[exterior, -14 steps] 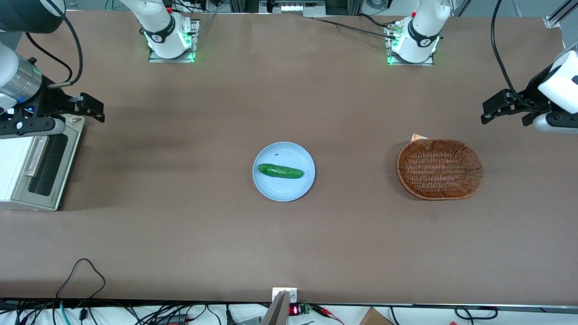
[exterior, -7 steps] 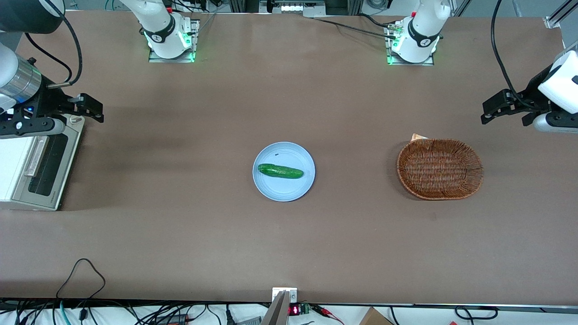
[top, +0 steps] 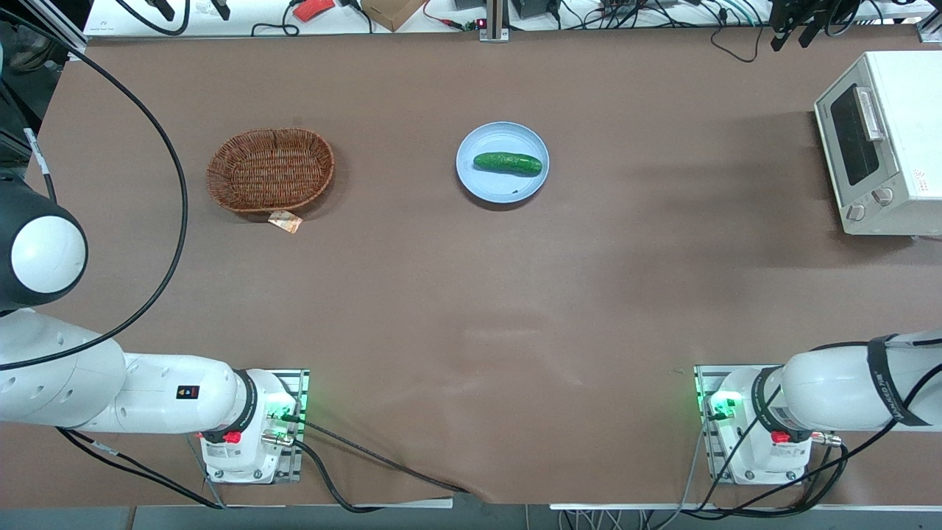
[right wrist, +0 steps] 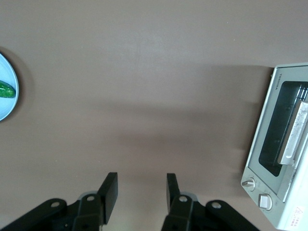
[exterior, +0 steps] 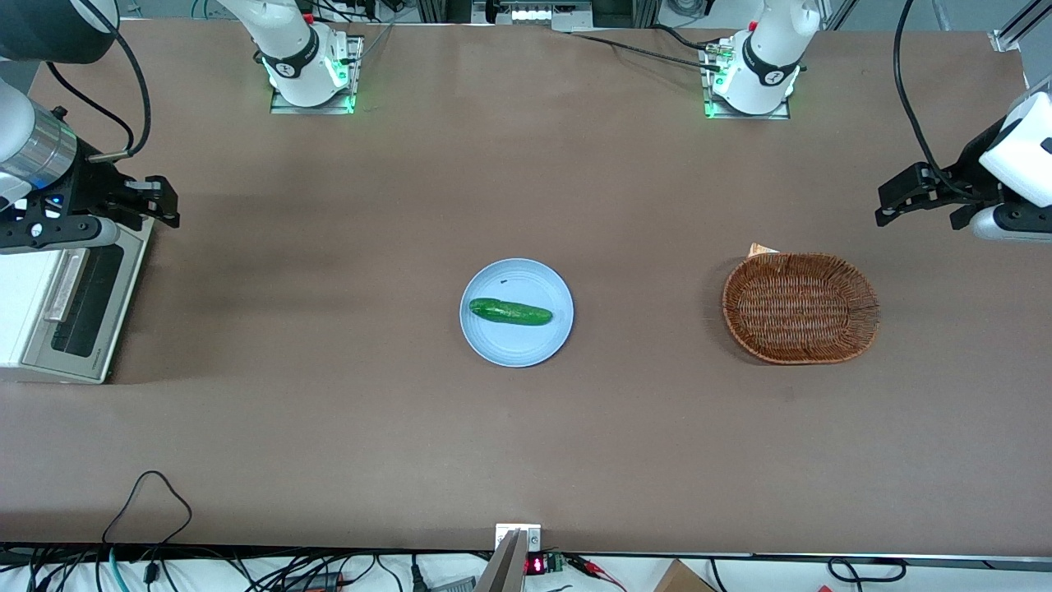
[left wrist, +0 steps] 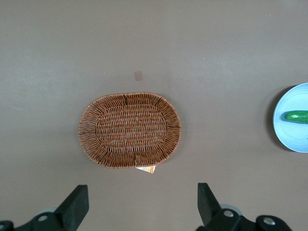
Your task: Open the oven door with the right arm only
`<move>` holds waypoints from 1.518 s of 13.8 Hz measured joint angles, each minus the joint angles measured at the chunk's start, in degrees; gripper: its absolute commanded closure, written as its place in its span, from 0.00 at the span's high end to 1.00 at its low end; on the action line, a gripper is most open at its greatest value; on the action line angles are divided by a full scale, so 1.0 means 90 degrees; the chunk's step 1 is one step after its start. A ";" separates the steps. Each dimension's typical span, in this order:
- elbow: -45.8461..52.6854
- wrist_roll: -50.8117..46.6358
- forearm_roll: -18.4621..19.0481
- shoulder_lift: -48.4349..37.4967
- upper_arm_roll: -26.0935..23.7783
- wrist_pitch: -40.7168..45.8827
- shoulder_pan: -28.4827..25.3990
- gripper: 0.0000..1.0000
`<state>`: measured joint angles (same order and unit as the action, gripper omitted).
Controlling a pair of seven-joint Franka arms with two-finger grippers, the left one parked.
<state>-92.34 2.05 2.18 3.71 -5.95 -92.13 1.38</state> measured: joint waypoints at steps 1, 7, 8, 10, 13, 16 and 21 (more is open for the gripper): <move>0.0000 0.0000 -0.0001 0.0000 0.0000 0.0013 0.0000 0.11; 0.0000 0.0000 -0.0009 0.0027 0.0001 0.0059 0.0001 0.00; 0.0000 0.0000 -0.0009 0.0042 0.0001 0.0059 0.0001 0.00; 0.0000 0.0000 -0.0009 0.0073 0.0003 0.0060 0.0002 0.00; -0.0001 -0.0008 0.0016 0.0183 0.0007 0.0063 0.0006 0.00; -0.0018 -0.0266 0.0687 0.0413 0.0017 0.0059 0.0018 0.00; -0.0261 -0.0557 0.2081 0.0904 0.0151 -0.0353 0.0084 0.00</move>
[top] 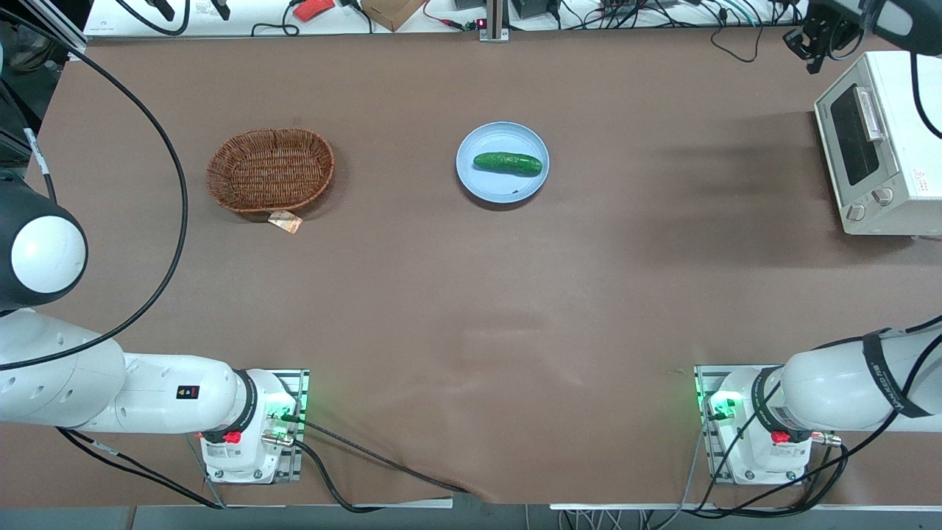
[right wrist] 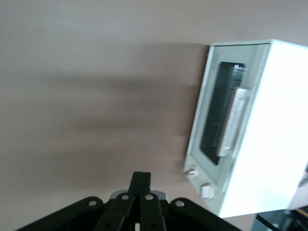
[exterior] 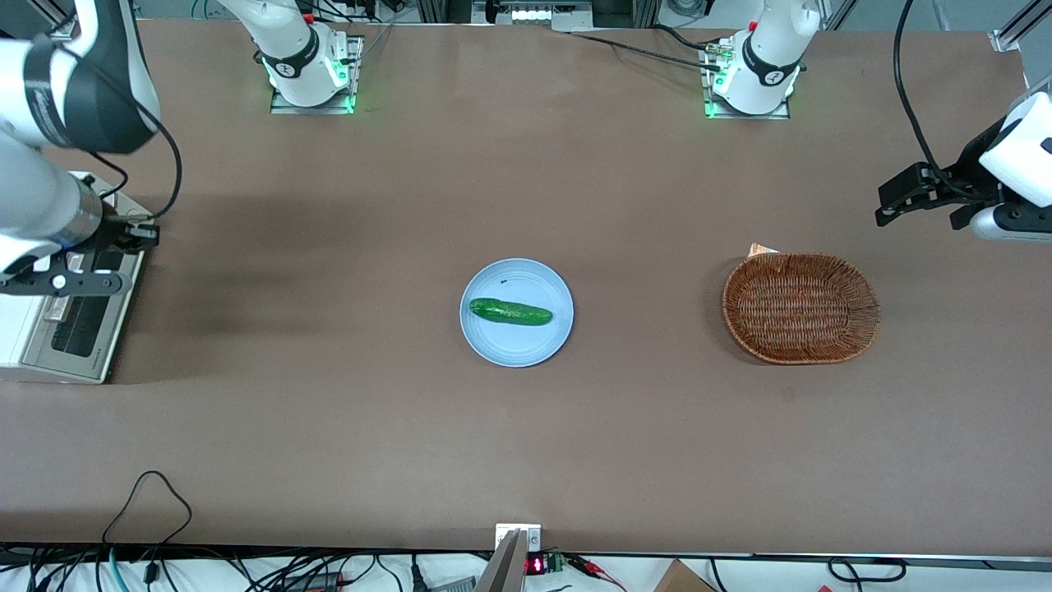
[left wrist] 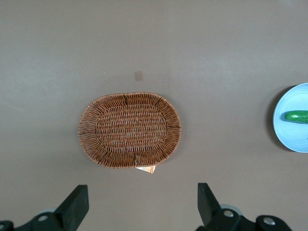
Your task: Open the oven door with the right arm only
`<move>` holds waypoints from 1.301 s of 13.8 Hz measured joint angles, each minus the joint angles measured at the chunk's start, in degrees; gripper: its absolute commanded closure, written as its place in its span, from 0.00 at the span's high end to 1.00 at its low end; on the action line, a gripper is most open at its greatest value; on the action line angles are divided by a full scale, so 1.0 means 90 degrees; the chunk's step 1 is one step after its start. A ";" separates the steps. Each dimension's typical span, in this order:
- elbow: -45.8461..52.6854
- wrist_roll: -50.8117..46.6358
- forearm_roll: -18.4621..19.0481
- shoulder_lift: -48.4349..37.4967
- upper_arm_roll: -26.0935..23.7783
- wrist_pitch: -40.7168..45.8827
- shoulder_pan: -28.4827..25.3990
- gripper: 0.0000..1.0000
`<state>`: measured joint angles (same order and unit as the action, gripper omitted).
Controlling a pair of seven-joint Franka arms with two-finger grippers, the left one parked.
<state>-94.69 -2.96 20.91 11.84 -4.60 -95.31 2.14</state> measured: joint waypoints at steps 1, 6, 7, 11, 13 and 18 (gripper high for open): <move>-0.0062 -0.0124 0.0283 0.0100 0.0063 -0.0115 0.0026 0.00; -0.0520 -0.0705 0.1639 0.0462 0.0236 -0.0761 0.0254 0.00; -0.0594 -0.0889 0.1841 0.0507 0.0292 -0.0914 0.0279 0.00; -0.0940 -0.1396 0.2445 0.0709 0.0476 -0.1556 0.0430 0.00; -0.1049 -0.1444 0.2675 0.0826 0.0540 -0.1799 0.0508 0.00; -0.1150 -0.1449 0.2769 0.0894 0.0701 -0.2110 0.0581 0.00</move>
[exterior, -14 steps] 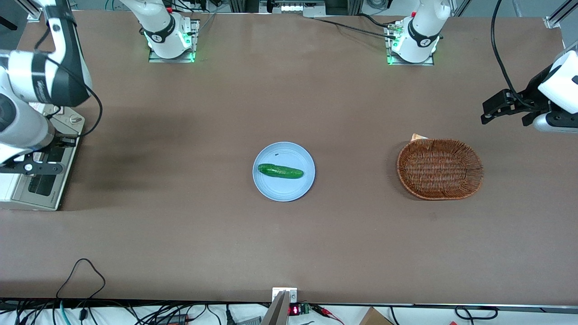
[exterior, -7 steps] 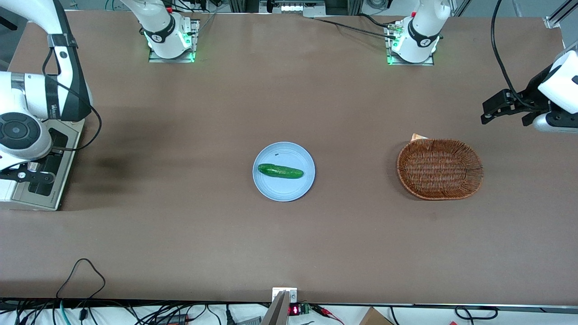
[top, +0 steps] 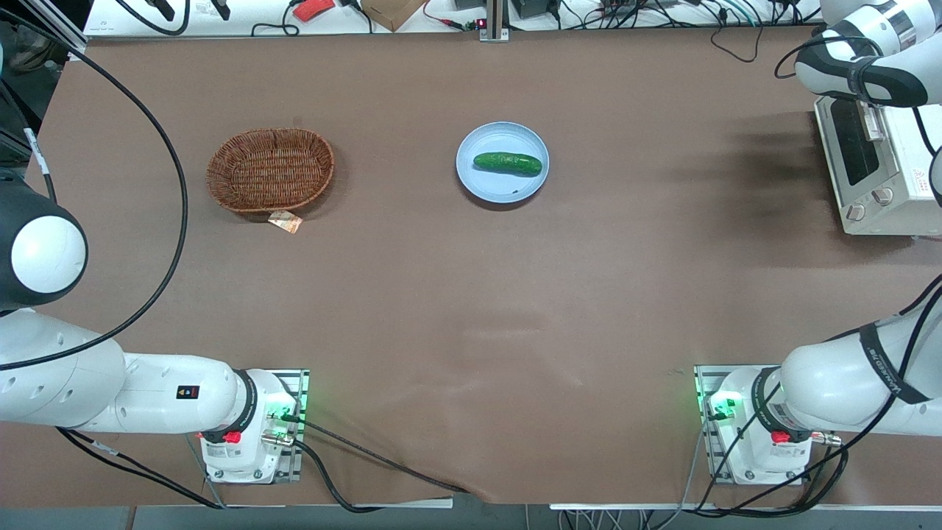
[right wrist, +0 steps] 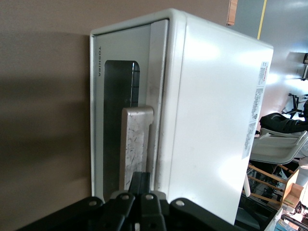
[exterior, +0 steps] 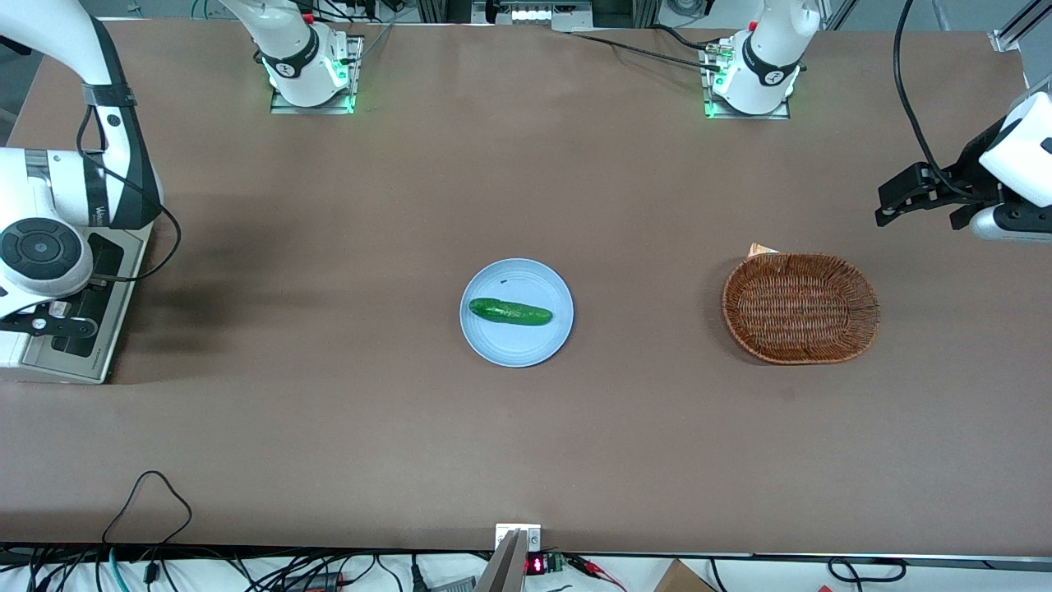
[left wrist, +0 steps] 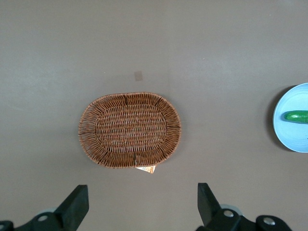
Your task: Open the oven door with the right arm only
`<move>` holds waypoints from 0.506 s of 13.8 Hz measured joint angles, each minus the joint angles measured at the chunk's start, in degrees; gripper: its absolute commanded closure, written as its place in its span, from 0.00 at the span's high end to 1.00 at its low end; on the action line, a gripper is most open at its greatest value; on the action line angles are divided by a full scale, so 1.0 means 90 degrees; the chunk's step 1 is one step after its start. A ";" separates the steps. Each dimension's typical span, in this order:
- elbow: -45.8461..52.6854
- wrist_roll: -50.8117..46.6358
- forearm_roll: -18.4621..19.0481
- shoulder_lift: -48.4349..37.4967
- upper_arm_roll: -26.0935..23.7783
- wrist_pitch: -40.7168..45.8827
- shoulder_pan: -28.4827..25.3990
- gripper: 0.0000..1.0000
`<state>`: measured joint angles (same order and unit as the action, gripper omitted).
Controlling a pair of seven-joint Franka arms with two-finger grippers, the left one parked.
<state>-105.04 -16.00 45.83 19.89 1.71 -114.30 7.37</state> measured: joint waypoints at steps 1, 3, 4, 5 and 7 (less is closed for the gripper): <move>-0.0021 0.0000 0.0003 0.0000 0.0031 -0.0030 0.0002 0.00; -0.0076 0.0000 0.0007 0.0000 0.0079 -0.0112 0.0003 0.00; -0.0122 0.0000 0.0009 0.0001 0.0094 -0.0171 0.0003 0.00; -0.0167 -0.0001 0.0009 0.0002 0.0107 -0.0223 0.0003 0.00; -0.0218 -0.0002 0.0037 0.0005 0.0120 -0.0299 0.0003 0.00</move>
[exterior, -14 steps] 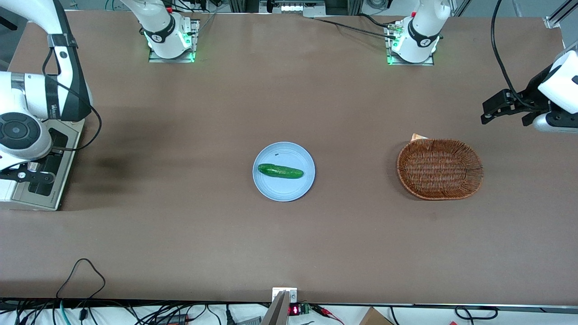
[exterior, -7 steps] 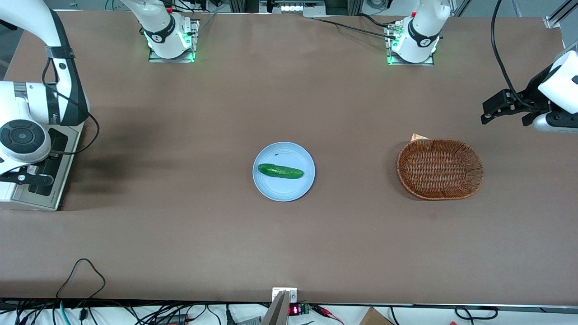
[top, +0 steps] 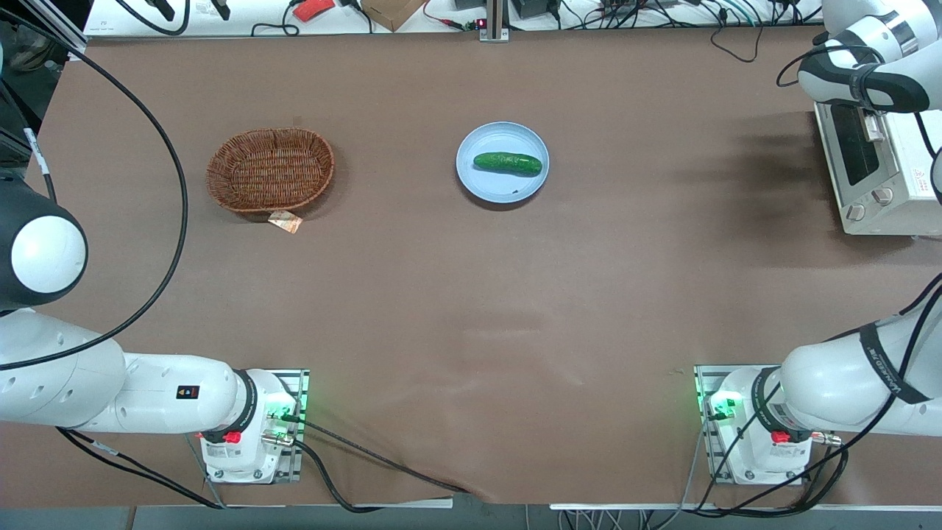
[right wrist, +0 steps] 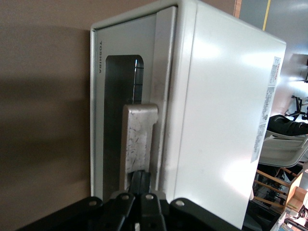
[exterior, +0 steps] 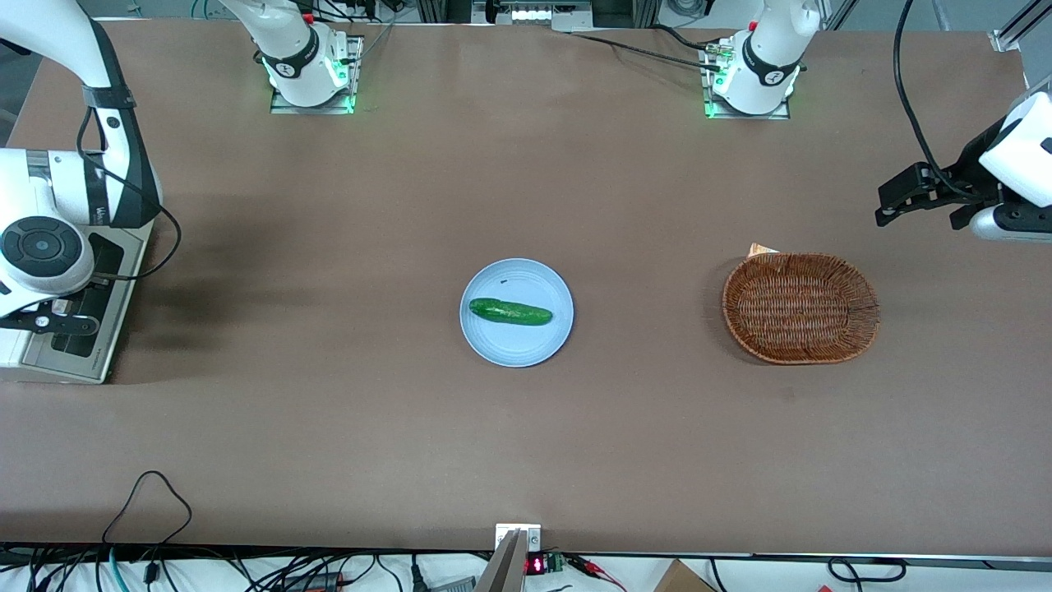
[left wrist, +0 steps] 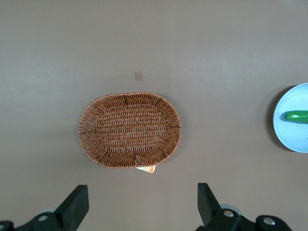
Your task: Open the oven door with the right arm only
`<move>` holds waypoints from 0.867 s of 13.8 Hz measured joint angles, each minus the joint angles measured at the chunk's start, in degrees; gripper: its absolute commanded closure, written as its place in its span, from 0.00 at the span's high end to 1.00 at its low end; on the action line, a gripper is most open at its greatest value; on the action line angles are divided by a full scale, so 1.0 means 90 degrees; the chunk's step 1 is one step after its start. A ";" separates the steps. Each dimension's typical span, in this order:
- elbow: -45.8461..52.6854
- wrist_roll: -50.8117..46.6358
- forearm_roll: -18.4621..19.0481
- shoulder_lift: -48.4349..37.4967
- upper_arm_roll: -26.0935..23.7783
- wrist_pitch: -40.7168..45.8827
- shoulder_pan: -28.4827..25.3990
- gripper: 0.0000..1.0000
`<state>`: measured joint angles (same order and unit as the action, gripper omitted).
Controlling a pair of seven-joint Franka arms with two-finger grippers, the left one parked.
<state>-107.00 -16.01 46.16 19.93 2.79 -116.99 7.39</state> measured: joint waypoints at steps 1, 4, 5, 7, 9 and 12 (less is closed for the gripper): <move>-0.0019 0.0000 0.0011 -0.0001 0.0001 -0.0030 0.0000 0.00; -0.0056 -0.0003 0.0016 -0.0014 0.0001 -0.0094 -0.0003 0.00; -0.0066 -0.0005 0.0015 -0.0018 0.0001 -0.0119 -0.0004 0.00; -0.0091 -0.0010 -0.0024 -0.0029 -0.0003 -0.0169 -0.0012 0.00; -0.0097 -0.0013 -0.0185 -0.0037 -0.0042 -0.0189 -0.0029 0.00; -0.0155 -0.0015 -0.0524 -0.0042 -0.0132 -0.0286 -0.0080 0.00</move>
<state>-108.39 -16.15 41.44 19.56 1.60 -119.56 6.67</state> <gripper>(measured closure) 0.991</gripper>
